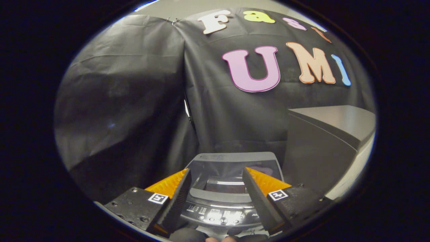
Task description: Put the clothes into the washing machine and then close the washing machine lid.
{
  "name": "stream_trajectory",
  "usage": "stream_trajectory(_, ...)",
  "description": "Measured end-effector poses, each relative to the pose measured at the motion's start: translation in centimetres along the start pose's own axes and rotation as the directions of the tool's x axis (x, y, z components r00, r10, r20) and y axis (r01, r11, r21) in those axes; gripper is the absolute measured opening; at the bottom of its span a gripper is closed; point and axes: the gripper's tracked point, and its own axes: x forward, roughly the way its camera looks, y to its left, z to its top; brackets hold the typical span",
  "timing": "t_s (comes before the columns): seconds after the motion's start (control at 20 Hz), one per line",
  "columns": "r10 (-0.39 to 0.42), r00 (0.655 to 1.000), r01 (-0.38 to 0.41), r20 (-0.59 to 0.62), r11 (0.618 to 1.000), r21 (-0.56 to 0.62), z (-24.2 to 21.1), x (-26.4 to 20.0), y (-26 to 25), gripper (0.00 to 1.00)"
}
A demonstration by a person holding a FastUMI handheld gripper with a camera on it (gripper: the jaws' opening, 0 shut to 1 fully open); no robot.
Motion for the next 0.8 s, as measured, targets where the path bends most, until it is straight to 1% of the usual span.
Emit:
stream_trajectory(0.2,-0.043,0.997,0.044,0.064,0.999,-0.019,0.0,0.0,-0.1,0.93)
stream_trajectory(0.4,-0.089,0.991,0.089,0.102,0.996,0.0,-0.1,-0.6,-0.6,0.93)
stream_trajectory(0.6,-0.107,0.986,0.103,0.131,0.994,0.04,0.4,-0.7,-0.5,0.92)
stream_trajectory(0.8,-0.127,0.981,0.121,0.149,0.991,0.052,0.7,-0.7,-0.6,0.93)
